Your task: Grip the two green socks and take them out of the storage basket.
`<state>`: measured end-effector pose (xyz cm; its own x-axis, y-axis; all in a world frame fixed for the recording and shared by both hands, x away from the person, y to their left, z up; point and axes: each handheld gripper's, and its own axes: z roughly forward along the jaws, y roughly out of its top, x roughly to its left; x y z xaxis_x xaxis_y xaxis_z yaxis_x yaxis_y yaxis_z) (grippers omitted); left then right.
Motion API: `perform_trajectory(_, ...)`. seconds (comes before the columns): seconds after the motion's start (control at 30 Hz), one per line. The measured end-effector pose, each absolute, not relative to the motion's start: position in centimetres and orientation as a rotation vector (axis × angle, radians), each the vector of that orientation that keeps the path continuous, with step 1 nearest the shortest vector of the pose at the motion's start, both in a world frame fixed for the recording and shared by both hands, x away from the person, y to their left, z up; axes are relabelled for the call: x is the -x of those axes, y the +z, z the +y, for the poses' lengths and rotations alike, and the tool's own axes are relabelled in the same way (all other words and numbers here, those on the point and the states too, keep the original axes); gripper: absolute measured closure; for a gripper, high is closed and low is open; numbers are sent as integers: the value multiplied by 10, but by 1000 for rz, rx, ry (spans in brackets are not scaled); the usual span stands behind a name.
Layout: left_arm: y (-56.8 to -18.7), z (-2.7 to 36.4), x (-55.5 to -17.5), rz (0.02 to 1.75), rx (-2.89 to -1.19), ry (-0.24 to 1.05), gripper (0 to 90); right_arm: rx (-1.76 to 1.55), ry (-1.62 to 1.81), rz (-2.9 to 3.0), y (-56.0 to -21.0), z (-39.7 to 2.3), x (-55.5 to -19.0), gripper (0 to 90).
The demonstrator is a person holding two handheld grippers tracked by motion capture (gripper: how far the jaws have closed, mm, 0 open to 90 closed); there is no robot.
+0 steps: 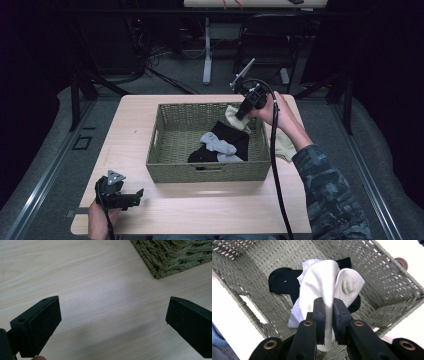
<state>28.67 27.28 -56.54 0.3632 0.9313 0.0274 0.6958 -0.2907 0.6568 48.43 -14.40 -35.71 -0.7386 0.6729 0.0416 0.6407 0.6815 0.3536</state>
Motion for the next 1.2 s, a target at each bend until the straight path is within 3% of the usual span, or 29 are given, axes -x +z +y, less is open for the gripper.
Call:
perform_trajectory(0.7, -564, 270, -285, 1394, -2081, 566, 0, -1150, 582, 2681, -317, -185, -467, 823)
perform_trajectory(1.2, -564, 271, -285, 1394, -2084, 567, 0, -1317, 527, 2596, -334, -247, -466, 823)
